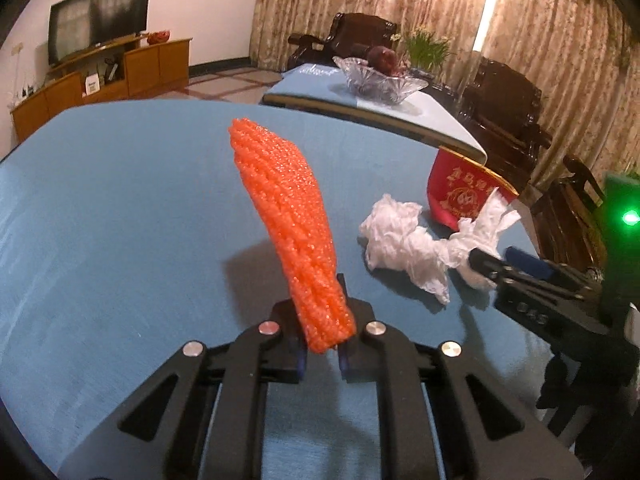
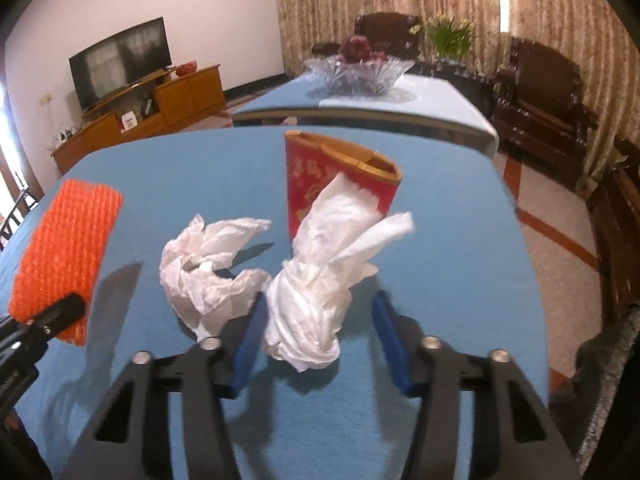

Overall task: Collect trash
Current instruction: 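Grasp the orange mesh strip with the left tool while the right tool grasps a tissue, then carry the mesh strip and tissue over the bin and open both tools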

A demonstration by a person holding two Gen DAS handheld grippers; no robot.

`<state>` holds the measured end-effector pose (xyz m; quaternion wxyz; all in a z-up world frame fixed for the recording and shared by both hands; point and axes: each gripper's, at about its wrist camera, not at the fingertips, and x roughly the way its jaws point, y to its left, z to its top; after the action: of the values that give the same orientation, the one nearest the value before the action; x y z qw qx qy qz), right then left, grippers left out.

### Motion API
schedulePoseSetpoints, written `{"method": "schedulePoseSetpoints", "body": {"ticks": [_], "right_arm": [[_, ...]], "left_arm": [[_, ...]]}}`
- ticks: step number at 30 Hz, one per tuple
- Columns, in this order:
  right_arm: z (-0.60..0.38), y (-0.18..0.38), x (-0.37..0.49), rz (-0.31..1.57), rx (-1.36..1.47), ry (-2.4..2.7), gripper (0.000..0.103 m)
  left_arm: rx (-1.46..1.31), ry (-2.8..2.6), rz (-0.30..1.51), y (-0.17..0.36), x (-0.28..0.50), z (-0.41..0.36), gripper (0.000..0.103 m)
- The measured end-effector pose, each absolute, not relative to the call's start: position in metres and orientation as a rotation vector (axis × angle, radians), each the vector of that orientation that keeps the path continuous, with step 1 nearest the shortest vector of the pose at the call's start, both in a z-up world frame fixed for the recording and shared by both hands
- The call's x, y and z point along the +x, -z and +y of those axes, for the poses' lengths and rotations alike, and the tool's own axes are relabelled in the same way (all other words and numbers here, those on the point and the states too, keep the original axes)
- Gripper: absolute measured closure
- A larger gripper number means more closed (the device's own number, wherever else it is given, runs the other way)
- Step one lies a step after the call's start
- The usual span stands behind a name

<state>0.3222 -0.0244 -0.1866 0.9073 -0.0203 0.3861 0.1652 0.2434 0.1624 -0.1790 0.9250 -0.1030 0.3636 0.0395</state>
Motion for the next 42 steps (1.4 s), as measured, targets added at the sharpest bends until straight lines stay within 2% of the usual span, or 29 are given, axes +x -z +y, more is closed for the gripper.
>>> {"method": "schedulePoseSetpoints", "body": {"ticks": [1,6,42], "right_arm": [[-0.023,0.189,0.322,0.809,-0.041,-0.349,0.07],[-0.025,0.186,0.312,0.812,-0.037,-0.376,0.08],[-0.123,0.053,0.178,0.567,0.01,-0.35,0.081]], "left_arm": [[-0.205,-0.078,0.743,0.177,0.243,0.161,0.093],[-0.188,-0.061,0.729,0.169,0.238,0.153,0.093],[-0.062,0.123,0.613,0.075,0.174,0.054,0.093]]}}
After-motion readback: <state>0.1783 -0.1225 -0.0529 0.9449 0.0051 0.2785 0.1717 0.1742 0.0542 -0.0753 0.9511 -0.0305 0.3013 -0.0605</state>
